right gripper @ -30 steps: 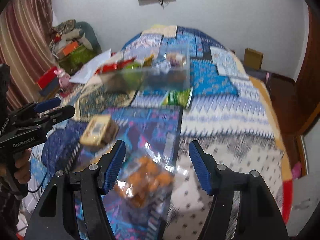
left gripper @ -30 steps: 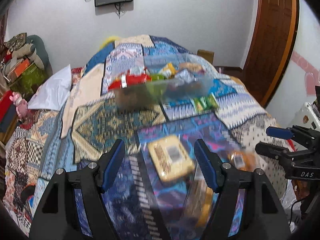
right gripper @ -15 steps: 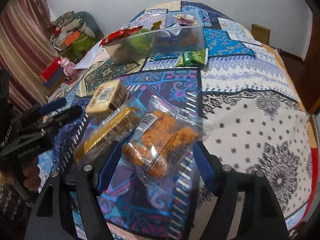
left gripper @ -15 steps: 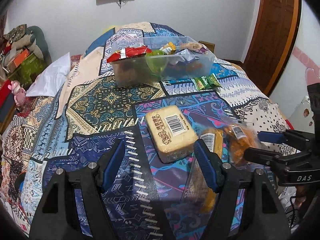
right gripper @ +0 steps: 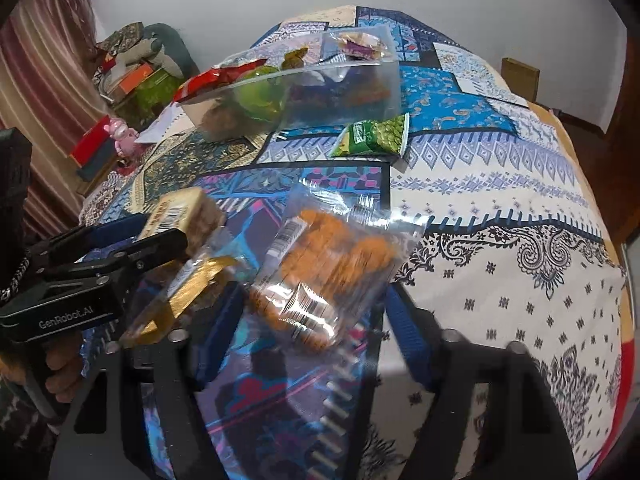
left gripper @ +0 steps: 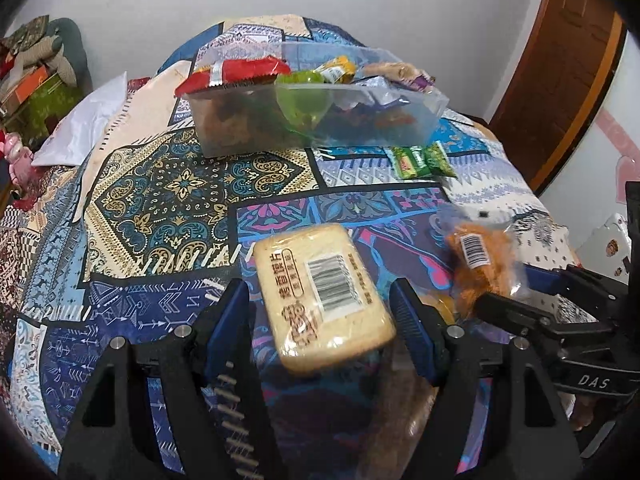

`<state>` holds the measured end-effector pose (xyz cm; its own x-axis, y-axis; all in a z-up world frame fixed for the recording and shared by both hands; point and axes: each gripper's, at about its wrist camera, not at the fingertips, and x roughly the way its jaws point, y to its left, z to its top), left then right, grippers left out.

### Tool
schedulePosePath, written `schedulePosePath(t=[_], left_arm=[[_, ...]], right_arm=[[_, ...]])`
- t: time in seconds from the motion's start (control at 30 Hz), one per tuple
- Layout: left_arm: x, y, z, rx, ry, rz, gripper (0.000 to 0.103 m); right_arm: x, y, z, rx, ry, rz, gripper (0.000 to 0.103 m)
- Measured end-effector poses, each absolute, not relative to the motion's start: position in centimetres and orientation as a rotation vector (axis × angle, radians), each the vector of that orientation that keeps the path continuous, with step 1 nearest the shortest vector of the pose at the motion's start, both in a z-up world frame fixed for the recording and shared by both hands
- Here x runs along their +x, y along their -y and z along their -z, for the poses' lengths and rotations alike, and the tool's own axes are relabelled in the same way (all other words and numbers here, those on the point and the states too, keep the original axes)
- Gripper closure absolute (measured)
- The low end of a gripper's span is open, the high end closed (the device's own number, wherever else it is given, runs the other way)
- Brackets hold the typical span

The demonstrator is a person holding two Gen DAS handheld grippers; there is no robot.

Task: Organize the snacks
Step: 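Grasp the square cake packet with the left gripper while the right grasps the orange cookie bag, then carry the cake packet and cookie bag over the clear box and release both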

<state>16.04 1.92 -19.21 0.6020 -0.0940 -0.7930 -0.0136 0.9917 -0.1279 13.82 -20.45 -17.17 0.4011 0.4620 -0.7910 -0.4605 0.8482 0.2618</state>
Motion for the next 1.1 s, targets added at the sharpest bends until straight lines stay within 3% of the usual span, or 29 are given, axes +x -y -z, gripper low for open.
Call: schedulePosePath(t=[0.07, 0.13, 0.4, 0.7, 1.1], left_arm=[[16.5, -2.1, 19.6, -0.139, -0.929, 0.039, 0.031], [16.8, -2.4, 20.0, -0.161, -0.935, 0.043, 0.032], [16.1, -2.2, 19.6, -0.133, -0.893, 0.035, 0.048], [15.7, -3.7, 17.5, -0.159, -0.84, 0.011, 0.049], [17.7, -5.6, 10.5, -0.172, -0.701, -0.003, 0.049]], right_arm=[[14.4, 20.6, 17.4, 0.021, -1.011, -0.604, 0.046], [14.7, 20.7, 17.5, 0.035, -1.008, -0.608, 0.058], [15.0, 21.2, 17.1, 0.05, -0.975, -0.593, 0.062], [14.9, 22.0, 14.8, 0.059, -0.914, -0.591, 0.063], [17.6, 20.2, 9.6, 0.054, -0.79, -0.616, 0.063]])
